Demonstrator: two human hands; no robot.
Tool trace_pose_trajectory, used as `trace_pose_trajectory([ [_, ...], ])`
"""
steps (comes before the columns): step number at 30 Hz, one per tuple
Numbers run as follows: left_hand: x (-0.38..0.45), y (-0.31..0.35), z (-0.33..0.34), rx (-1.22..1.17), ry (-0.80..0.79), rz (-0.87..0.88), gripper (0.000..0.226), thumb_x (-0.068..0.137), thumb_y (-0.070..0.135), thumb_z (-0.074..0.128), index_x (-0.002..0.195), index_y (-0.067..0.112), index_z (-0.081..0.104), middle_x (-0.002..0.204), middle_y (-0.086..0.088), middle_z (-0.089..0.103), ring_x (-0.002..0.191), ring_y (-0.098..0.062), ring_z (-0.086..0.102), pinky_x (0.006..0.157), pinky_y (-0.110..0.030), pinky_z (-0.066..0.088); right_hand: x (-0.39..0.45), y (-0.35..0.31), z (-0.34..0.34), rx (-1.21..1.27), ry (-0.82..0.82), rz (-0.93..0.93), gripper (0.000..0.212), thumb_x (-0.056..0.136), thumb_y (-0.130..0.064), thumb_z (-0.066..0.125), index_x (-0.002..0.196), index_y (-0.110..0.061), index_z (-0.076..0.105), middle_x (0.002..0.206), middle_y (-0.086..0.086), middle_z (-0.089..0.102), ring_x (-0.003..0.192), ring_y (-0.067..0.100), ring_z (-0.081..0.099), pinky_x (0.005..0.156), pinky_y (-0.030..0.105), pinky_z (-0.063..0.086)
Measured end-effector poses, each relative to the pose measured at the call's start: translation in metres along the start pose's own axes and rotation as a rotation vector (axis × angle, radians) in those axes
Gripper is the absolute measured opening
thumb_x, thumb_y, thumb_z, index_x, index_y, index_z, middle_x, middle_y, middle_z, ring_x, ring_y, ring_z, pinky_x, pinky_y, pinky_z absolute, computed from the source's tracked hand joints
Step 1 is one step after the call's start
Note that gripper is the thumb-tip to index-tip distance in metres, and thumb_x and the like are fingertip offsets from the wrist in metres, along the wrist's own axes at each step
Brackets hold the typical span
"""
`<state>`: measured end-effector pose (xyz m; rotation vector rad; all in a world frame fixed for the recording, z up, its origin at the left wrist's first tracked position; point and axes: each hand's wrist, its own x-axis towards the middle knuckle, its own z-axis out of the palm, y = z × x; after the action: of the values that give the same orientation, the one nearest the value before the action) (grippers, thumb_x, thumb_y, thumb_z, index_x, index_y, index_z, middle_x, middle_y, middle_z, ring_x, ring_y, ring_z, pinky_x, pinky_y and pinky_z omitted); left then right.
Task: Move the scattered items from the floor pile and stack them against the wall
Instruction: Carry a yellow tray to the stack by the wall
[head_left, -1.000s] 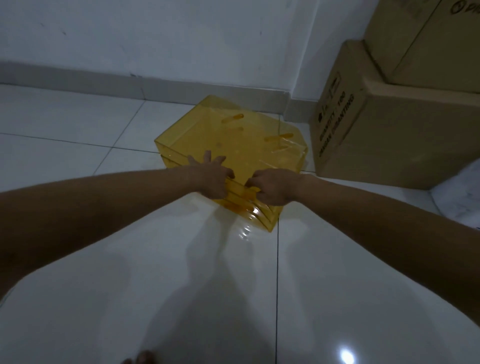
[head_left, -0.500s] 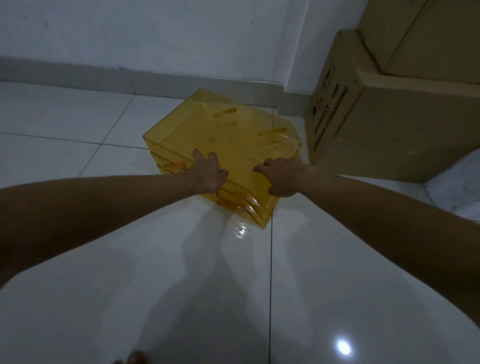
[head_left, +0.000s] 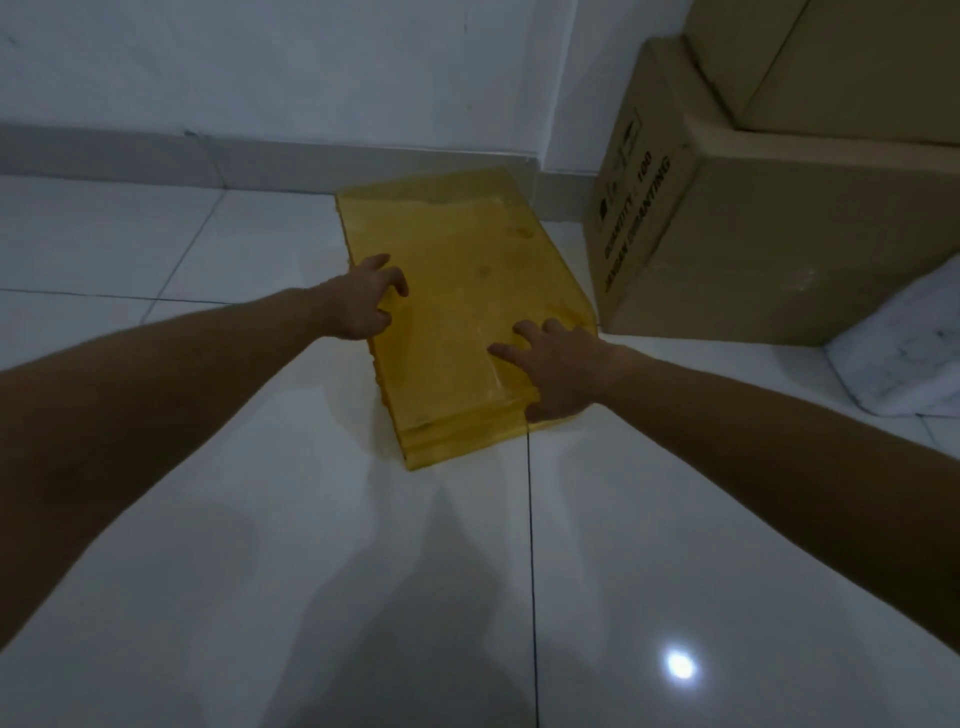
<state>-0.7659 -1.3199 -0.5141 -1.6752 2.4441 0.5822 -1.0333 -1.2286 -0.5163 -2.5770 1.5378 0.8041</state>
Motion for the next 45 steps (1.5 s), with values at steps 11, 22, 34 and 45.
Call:
trace_pose_trajectory([
  [11,-0.019,0.035,0.013,0.107,-0.004,-0.117,0.097,0.075,0.070,0.061,0.149,0.025,0.019,0.158,-0.008,-0.020,0.134,-0.049,0.027,0.105,-0.053,0.037,0.015,0.007,0.018,0.023,-0.073,0.085,0.087,0.093,-0.066,0.038,0.145,-0.045,-0.028,0.160,0.017,-0.017,0.142,0.056,0.005,0.112,0.060,0.026],
  [22,-0.006,0.032,0.001,0.293,0.015,0.034,0.096,0.066,0.041,0.085,0.143,0.025,0.030,0.159,-0.008,-0.006,0.129,-0.042,0.041,0.099,-0.048,0.046,0.036,0.007,0.015,0.186,-0.109,0.216,0.088,0.090,-0.069,0.040,0.143,-0.049,-0.028,0.159,0.019,-0.020,0.143,0.053,0.000,0.116,0.059,0.017],
  [34,0.050,0.060,0.028,0.515,0.095,0.106,0.110,0.057,0.087,0.056,0.146,0.029,0.024,0.158,-0.015,-0.006,0.137,-0.057,-0.004,0.112,-0.064,0.019,0.048,0.052,0.007,0.233,-0.132,0.379,0.085,0.092,-0.067,0.040,0.147,-0.047,-0.022,0.159,0.021,-0.017,0.143,0.054,0.000,0.115,0.058,0.015],
  [45,0.091,0.063,0.032,0.475,0.099,0.134,0.096,0.071,0.071,0.064,0.149,0.034,0.023,0.159,-0.012,0.002,0.139,-0.054,0.000,0.114,-0.062,0.011,0.049,0.071,0.001,0.198,-0.124,0.401,0.081,0.097,-0.058,0.038,0.149,-0.040,-0.022,0.158,0.028,-0.008,0.145,0.048,0.000,0.115,0.059,0.013],
])
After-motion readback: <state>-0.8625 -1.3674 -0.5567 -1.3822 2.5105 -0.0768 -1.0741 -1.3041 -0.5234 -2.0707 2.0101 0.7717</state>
